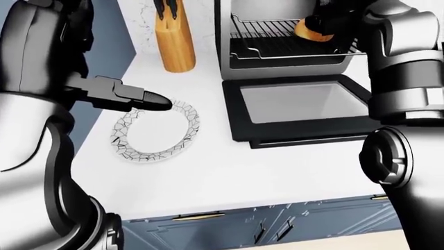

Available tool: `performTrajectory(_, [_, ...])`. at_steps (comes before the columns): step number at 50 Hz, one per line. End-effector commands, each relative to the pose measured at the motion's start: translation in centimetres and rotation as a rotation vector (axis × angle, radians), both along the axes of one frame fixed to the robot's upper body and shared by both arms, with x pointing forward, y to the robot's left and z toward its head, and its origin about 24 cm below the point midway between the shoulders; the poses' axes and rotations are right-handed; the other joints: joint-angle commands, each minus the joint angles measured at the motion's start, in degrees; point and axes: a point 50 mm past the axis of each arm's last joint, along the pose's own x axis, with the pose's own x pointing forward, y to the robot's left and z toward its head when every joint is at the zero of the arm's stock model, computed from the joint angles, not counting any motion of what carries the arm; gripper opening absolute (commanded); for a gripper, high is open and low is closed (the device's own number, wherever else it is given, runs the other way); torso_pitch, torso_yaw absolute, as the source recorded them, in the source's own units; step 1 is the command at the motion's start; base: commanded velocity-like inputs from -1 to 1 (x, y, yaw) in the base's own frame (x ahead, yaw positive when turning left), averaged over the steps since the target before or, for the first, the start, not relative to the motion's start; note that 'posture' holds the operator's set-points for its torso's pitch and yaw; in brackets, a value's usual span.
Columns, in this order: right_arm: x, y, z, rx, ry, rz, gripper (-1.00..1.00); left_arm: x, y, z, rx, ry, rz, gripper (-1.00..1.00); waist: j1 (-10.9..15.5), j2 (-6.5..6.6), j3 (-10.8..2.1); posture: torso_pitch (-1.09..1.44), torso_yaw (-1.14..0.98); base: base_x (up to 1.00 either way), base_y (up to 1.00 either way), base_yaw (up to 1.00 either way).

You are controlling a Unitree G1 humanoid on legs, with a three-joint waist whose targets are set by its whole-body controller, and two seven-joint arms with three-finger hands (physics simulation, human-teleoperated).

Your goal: Pick the bread from the top rack and place it on the plate on the counter.

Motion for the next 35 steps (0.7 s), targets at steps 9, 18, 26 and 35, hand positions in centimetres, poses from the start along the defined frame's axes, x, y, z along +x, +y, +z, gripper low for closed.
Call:
performTrajectory(9, [-0.3, 0.8, 0.8, -0.037, 0.01, 0.058, -1.0, -0.6, 0.1, 0.9, 0.013, -0.064, 0.013, 1.0, 0.19, -0.02, -1.32, 0.0, 0.0, 0.0, 0.0, 0.0])
performTrajectory(18, [-0.9, 0.9, 2.8, -0.041, -0.042, 0.06, -1.0, -0.6, 0.1, 1.1, 0.015, -0.067, 0.013, 1.0, 0.24, 0.03, -1.11, 0.0, 0.0, 0.0, 0.0, 0.0])
performTrajectory(26, [-1.7, 1.2, 4.2, -0.051, -0.074, 0.066, -1.0, -0.4, -0.1, 1.3, 0.015, -0.069, 0.01, 1.0, 0.34, 0.08, -0.83, 0.0, 0.0, 0.0, 0.0, 0.0])
performTrajectory(35, [-2.6, 1.6, 4.9, -0.061, -0.094, 0.082, -1.0, -0.5, 0.0, 1.2, 0.017, -0.068, 0.01, 1.0, 0.31, 0.16, -0.61, 0.0, 0.0, 0.0, 0.0, 0.0])
